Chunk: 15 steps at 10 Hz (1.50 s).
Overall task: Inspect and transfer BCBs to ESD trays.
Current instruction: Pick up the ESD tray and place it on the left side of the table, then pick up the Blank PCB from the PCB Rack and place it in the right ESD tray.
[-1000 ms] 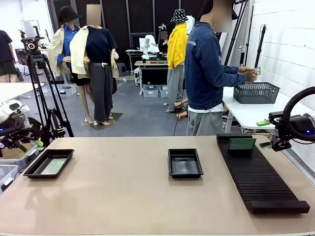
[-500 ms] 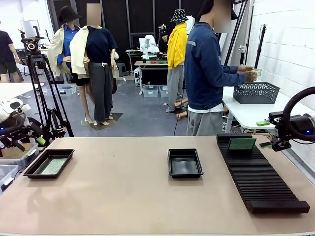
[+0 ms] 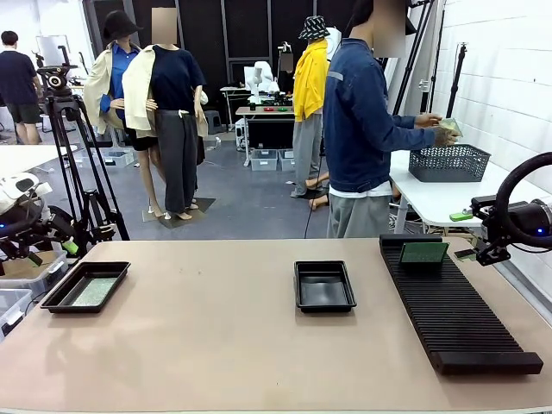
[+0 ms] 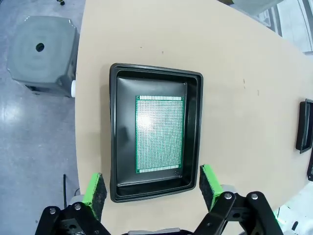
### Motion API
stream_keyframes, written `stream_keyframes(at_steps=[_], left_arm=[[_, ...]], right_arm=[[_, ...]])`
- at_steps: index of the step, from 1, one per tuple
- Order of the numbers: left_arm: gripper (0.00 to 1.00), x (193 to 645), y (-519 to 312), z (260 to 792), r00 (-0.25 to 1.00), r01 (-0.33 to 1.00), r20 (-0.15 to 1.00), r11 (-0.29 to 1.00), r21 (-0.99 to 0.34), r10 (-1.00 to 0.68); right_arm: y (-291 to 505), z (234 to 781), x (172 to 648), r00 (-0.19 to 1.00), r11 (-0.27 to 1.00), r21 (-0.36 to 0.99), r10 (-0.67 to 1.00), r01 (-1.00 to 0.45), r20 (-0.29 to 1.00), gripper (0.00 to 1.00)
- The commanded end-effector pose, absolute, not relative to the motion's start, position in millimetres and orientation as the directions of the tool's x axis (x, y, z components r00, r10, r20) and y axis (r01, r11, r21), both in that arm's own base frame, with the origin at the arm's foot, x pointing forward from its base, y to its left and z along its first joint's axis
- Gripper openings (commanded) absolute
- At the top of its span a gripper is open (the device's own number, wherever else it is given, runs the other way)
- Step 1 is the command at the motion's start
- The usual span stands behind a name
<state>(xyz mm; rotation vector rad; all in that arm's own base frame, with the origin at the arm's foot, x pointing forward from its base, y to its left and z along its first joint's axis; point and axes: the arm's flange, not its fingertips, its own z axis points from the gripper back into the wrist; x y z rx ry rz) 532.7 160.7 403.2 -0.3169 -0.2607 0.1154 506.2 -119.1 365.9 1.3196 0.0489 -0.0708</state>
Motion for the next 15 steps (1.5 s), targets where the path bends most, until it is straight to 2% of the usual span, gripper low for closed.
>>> stream_keyframes(at_steps=[1, 11, 15], left_arm=[[1.00, 532.6, 161.8, 403.3, 0.959, -0.066, 0.240, 0.946, -0.319, 0.148], [1.00, 532.8, 160.6, 403.2, 0.960, -0.071, 0.235, 0.944, -0.322, 0.153], [1.00, 505.2, 185.9, 429.6, 0.981, 0.013, 0.163, 0.810, -0.587, 0.102]], right_arm=[[-117.7, 366.6, 505.7, 0.997, 0.254, 0.964, -0.018, 0.079, -0.076, 1.00], [-117.7, 366.6, 505.7, 0.997, 0.254, 0.964, -0.018, 0.079, -0.076, 1.00], [-117.7, 366.6, 505.7, 0.997, 0.254, 0.964, -0.018, 0.079, -0.076, 1.00]])
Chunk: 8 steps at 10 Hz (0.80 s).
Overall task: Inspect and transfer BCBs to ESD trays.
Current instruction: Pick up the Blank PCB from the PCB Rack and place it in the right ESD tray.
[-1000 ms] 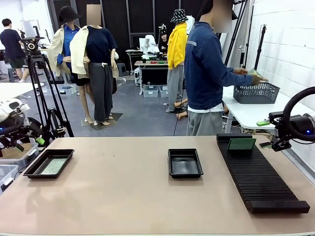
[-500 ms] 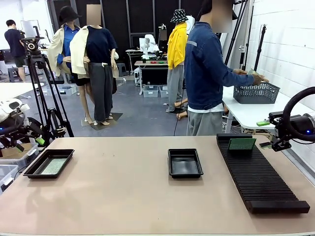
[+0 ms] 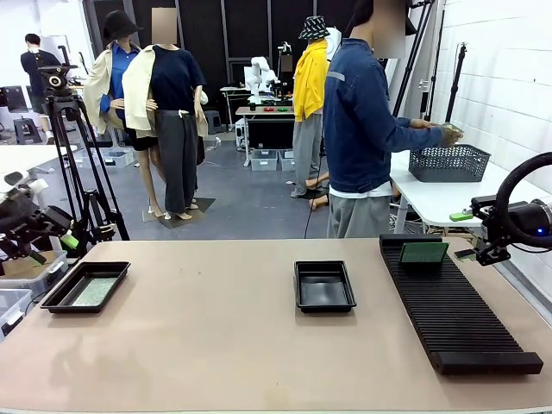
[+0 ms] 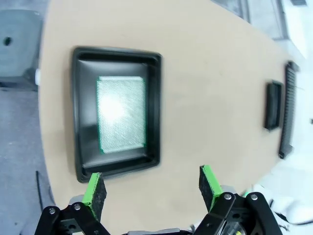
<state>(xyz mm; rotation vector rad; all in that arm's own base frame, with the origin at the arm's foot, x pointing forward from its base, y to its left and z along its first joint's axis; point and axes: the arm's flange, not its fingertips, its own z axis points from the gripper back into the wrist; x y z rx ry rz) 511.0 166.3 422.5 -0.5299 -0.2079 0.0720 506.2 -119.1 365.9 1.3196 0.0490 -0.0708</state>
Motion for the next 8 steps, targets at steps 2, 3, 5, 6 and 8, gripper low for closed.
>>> stream_keyframes(at_steps=[2, 3, 5, 6, 8], left_arm=[[1.00, 502.9, 205.4, 427.4, 0.987, 0.007, 0.122, 0.730, -0.683, 0.105], [1.00, 500.1, 213.5, 425.3, 0.991, 0.029, 0.111, 0.670, -0.741, 0.080], [1.00, 499.6, 226.6, 423.2, 0.995, 0.054, 0.093, 0.533, -0.844, 0.046], [1.00, 502.4, 231.7, 421.8, 0.996, 0.059, 0.085, 0.454, -0.889, 0.037], [1.00, 509.9, 241.6, 411.8, 0.999, 0.033, 0.044, 0.362, -0.931, 0.023]], right_arm=[[-117.7, 366.6, 505.7, 0.997, 0.254, 0.964, -0.018, 0.079, -0.076, 1.00], [-117.7, 366.6, 505.7, 0.997, 0.254, 0.964, -0.018, 0.079, -0.076, 1.00], [-117.7, 366.6, 505.7, 0.997, 0.254, 0.964, -0.018, 0.079, -0.076, 1.00], [-117.7, 366.6, 505.7, 0.997, 0.254, 0.964, -0.018, 0.079, -0.076, 1.00], [-117.7, 366.6, 505.7, 0.997, 0.254, 0.964, -0.018, 0.079, -0.076, 1.00]])
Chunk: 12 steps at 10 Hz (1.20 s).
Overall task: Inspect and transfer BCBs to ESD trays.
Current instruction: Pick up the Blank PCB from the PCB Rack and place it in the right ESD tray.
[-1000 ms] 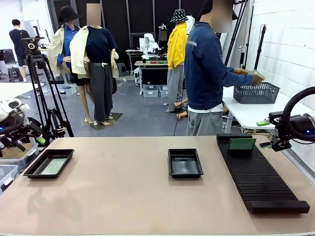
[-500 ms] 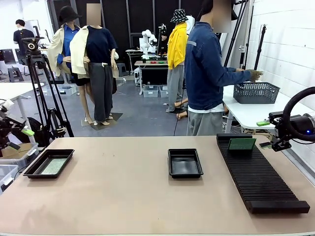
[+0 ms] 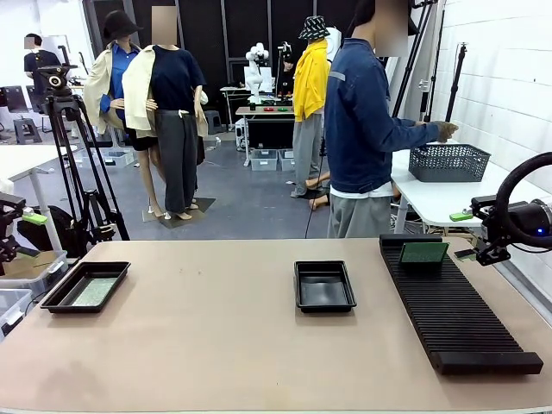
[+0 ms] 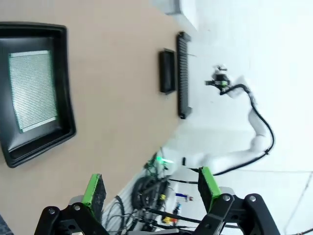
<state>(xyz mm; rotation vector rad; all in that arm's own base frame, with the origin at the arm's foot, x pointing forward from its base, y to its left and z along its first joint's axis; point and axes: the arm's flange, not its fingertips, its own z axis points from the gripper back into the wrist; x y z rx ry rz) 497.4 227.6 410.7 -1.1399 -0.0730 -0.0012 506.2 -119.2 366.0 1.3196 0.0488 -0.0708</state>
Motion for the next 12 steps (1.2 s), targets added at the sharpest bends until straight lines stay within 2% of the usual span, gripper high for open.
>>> stream_keyframes(at_steps=[1, 4, 5, 7, 8, 12], left_arm=[[1.00, 513.9, 247.9, 408.1, 0.999, 0.032, 0.036, 0.311, -0.950, 0.006], [1.00, 516.4, 263.8, 405.2, 1.000, 0.021, 0.024, 0.169, -0.985, 0.017], [1.00, 518.1, 266.1, 404.9, 0.998, 0.007, 0.016, 0.132, -0.991, 0.068], [1.00, 517.9, 261.9, 406.3, 0.994, 0.024, 0.040, 0.152, -0.988, 0.104], [1.00, 511.9, 264.6, 398.0, 0.998, 0.023, 0.032, 0.157, -0.987, 0.054], [1.00, 511.9, 264.6, 398.0, 0.998, 0.023, 0.032, 0.157, -0.987, 0.054]], right_arm=[[-117.7, 366.6, 505.7, 0.997, 0.254, 0.964, -0.018, 0.079, -0.076, 1.00], [-117.7, 366.6, 505.7, 0.997, 0.254, 0.964, -0.018, 0.079, -0.076, 1.00], [-117.7, 366.6, 505.7, 0.997, 0.254, 0.964, -0.018, 0.079, -0.076, 1.00], [-117.7, 366.6, 505.7, 0.997, 0.254, 0.964, -0.018, 0.079, -0.076, 1.00], [-117.7, 366.6, 505.7, 0.997, 0.254, 0.964, -0.018, 0.079, -0.076, 1.00], [-117.7, 366.6, 505.7, 0.997, 0.254, 0.964, -0.018, 0.079, -0.076, 1.00]])
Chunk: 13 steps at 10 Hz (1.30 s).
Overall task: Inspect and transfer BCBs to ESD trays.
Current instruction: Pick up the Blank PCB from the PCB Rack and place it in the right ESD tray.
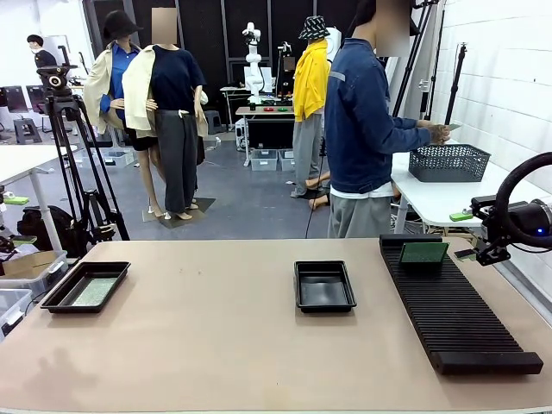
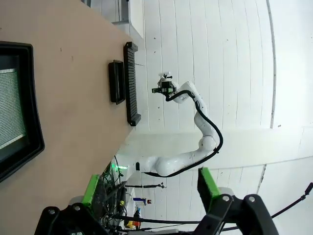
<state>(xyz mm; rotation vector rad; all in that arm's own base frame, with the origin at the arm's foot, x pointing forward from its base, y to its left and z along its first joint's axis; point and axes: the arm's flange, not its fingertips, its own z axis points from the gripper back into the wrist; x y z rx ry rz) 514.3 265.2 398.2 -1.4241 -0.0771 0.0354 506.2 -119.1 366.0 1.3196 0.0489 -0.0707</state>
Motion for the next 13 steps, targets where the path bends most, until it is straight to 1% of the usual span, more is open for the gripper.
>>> stream_keyframes(at_steps=[1, 7, 8, 11, 12, 13], left_arm=[[1.00, 511.9, 264.6, 398.0, 0.998, 0.023, 0.032, 0.157, -0.987, 0.054], [1.00, 511.9, 264.6, 398.0, 0.998, 0.023, 0.032, 0.157, -0.987, 0.054], [1.00, 511.9, 264.6, 398.0, 0.998, 0.023, 0.032, 0.157, -0.987, 0.054], [1.00, 511.9, 264.6, 398.0, 0.998, 0.023, 0.032, 0.157, -0.987, 0.054], [1.00, 511.9, 264.6, 398.0, 0.998, 0.023, 0.032, 0.157, -0.987, 0.054], [1.00, 511.9, 264.6, 398.0, 0.998, 0.023, 0.032, 0.157, -0.987, 0.054]], right_arm=[[-117.7, 366.6, 505.7, 0.997, 0.254, 0.964, -0.018, 0.079, -0.076, 1.00], [-119.1, 366.0, 506.2, 0.997, 0.247, 0.966, -0.024, 0.080, -0.076, 1.00], [-117.4, 371.7, 521.2, 0.993, 0.252, 0.962, -0.088, 0.102, -0.082, 1.00], [-102.1, 391.7, 559.3, 0.996, 0.333, 0.941, -0.081, 0.052, -0.026, 1.00], [-98.3, 398.5, 571.8, 0.998, 0.360, 0.933, -0.059, 0.022, -0.001, 1.00], [-93.8, 403.4, 584.6, 0.999, 0.415, 0.910, -0.013, -0.023, 0.031, 1.00]])
